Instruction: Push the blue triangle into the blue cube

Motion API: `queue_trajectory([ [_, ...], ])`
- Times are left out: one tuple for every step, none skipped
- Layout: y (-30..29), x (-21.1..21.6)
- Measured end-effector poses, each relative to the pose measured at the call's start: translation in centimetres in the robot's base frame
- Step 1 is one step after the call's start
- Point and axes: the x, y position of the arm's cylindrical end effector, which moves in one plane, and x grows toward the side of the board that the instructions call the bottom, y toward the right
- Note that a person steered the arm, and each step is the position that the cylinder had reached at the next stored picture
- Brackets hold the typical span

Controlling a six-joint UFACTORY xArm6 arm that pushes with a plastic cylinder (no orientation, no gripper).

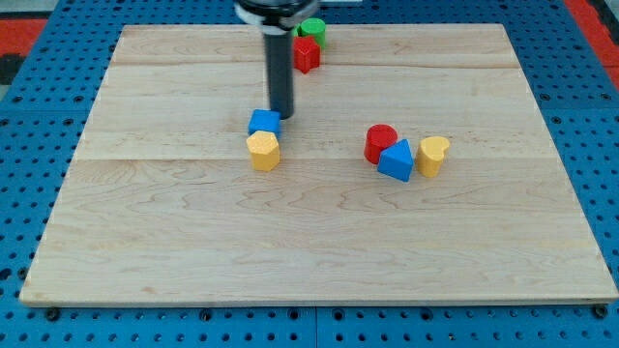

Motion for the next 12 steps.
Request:
queue_trajectory([
  [1.7,0.0],
  [4.5,2.0],
  [4.8,4.0],
  [7.7,5.1],
  [9.9,8.8],
  [15.1,7.8],
  [16.0,5.3],
  [15.4,4.3],
  [18.6,3.0],
  [24.3,3.0],
  [24.9,5.2],
  [22.4,9.4],
])
